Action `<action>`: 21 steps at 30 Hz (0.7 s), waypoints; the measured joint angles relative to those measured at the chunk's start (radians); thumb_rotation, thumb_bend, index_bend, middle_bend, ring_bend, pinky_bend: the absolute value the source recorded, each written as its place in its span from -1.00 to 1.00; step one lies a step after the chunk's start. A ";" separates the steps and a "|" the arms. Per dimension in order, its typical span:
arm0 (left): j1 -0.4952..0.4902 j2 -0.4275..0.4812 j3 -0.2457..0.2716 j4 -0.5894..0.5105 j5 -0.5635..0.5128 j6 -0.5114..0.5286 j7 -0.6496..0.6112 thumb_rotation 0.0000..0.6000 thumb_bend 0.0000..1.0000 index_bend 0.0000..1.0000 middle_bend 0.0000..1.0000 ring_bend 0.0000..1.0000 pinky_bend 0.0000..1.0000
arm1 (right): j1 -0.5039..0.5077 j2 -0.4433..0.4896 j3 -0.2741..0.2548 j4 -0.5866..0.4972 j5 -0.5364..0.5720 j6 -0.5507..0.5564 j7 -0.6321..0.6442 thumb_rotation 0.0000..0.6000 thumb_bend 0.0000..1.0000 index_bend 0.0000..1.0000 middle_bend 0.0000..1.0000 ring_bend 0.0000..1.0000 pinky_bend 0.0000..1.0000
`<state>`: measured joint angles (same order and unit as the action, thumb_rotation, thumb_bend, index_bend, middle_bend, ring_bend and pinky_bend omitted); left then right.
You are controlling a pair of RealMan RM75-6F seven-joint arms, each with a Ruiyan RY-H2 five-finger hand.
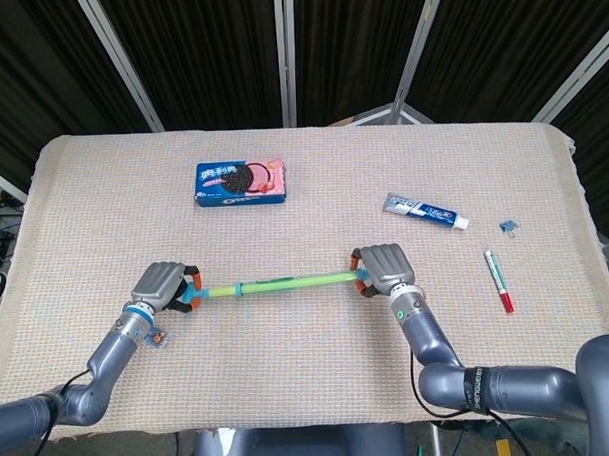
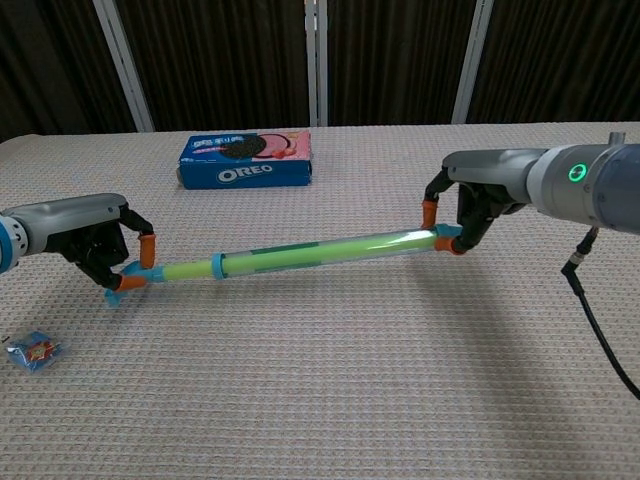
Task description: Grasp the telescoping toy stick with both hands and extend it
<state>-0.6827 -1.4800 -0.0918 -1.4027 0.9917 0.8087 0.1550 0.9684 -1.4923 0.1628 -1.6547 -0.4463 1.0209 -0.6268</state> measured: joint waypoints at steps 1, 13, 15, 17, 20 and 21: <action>0.001 0.001 0.001 0.003 0.002 -0.001 -0.003 1.00 -0.05 0.35 0.87 0.77 1.00 | -0.002 0.003 0.000 0.000 -0.004 0.000 0.002 1.00 -0.16 0.23 1.00 1.00 1.00; 0.018 0.021 0.006 0.047 0.017 -0.014 -0.036 1.00 -0.05 0.36 0.87 0.77 1.00 | -0.030 0.043 -0.004 0.016 -0.054 0.004 0.029 1.00 -0.16 0.24 1.00 1.00 1.00; 0.021 0.026 0.006 0.053 0.020 -0.017 -0.042 1.00 -0.05 0.36 0.87 0.77 1.00 | -0.035 0.053 -0.005 0.016 -0.060 0.000 0.034 1.00 -0.16 0.24 1.00 1.00 1.00; 0.023 0.029 0.006 0.056 0.022 -0.018 -0.045 1.00 -0.05 0.36 0.87 0.77 1.00 | -0.039 0.062 -0.004 0.017 -0.063 -0.003 0.039 1.00 -0.16 0.24 1.00 1.00 1.00; 0.026 0.036 0.006 0.060 0.026 -0.020 -0.052 1.00 -0.05 0.36 0.87 0.77 1.00 | -0.046 0.076 0.000 0.019 -0.066 -0.008 0.051 1.00 -0.16 0.25 1.00 1.00 1.00; 0.027 0.039 0.006 0.062 0.028 -0.020 -0.054 1.00 -0.05 0.36 0.87 0.77 1.00 | -0.048 0.081 0.000 0.020 -0.067 -0.011 0.053 1.00 -0.16 0.25 1.00 1.00 1.00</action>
<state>-0.6554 -1.4410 -0.0856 -1.3404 1.0202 0.7886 0.1011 0.9208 -1.4113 0.1631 -1.6350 -0.5136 1.0103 -0.5733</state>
